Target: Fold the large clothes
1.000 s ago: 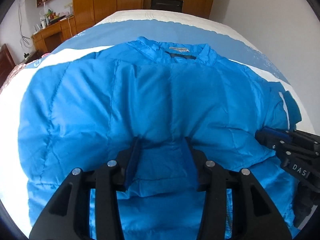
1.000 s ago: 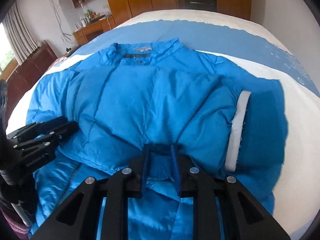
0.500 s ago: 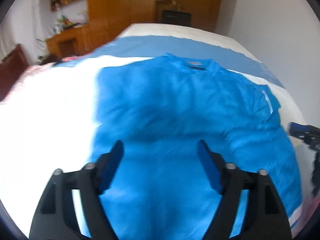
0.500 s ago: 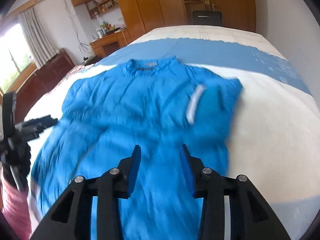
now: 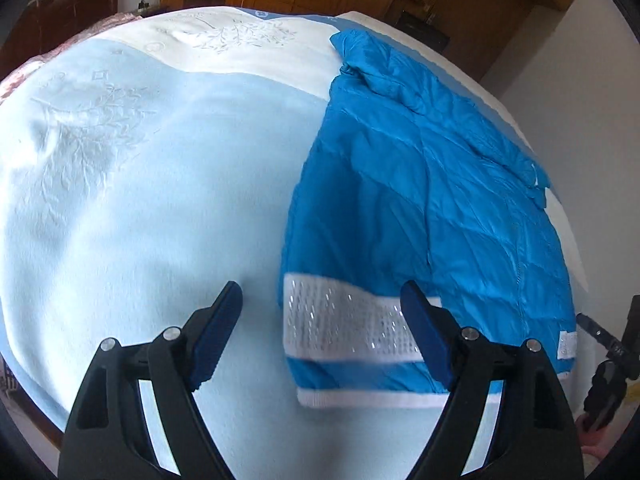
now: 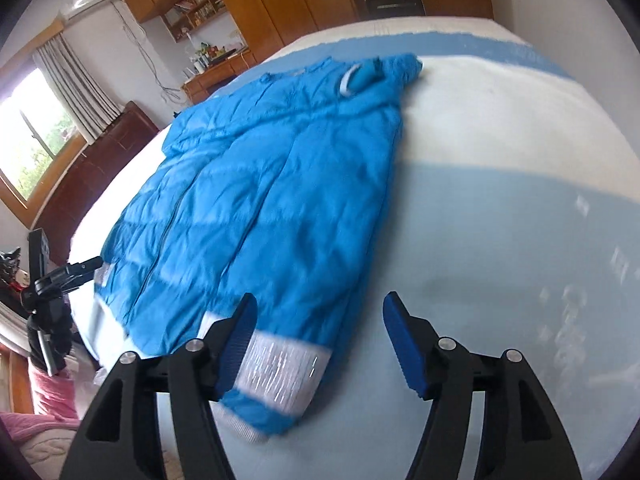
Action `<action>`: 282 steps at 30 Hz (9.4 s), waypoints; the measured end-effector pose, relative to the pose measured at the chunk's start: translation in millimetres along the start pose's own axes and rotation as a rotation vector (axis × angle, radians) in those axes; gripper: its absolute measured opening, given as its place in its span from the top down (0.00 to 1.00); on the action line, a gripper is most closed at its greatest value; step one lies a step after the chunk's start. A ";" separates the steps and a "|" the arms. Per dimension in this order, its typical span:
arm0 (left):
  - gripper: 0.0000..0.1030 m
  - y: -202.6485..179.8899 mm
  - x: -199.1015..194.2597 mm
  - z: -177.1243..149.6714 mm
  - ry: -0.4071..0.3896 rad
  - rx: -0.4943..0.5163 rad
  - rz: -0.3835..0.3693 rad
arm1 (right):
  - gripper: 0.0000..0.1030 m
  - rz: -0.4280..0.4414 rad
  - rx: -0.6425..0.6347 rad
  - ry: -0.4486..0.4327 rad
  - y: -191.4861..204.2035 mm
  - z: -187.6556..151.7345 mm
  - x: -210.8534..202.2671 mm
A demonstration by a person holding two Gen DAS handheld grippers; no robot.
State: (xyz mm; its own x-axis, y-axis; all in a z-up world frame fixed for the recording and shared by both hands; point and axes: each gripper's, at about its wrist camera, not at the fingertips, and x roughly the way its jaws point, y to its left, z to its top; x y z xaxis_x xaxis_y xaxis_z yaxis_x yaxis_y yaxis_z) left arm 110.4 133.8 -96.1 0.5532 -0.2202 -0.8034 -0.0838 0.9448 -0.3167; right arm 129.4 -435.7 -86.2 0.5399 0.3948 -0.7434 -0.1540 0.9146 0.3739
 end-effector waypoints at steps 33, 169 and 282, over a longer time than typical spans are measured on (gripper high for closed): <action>0.88 -3.0 -8.5 -33.9 -0.052 -0.146 -0.079 | 0.89 0.106 -0.029 0.006 23.7 -43.2 3.0; 0.76 -208.6 213.8 218.9 -0.075 0.368 -0.039 | 0.80 -0.220 -0.046 -0.132 50.6 221.9 172.3; 0.77 -93.2 183.7 281.9 -0.029 0.118 -0.087 | 0.72 0.356 0.310 0.024 -107.4 245.7 167.8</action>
State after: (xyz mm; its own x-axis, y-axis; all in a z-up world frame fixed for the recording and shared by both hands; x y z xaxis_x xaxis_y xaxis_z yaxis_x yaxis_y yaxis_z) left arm 453.4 73.7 -72.0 0.5779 -0.2969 -0.7602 0.0629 0.9449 -0.3213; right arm 439.8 -489.1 -114.9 0.4786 0.6842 -0.5503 -0.0700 0.6545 0.7528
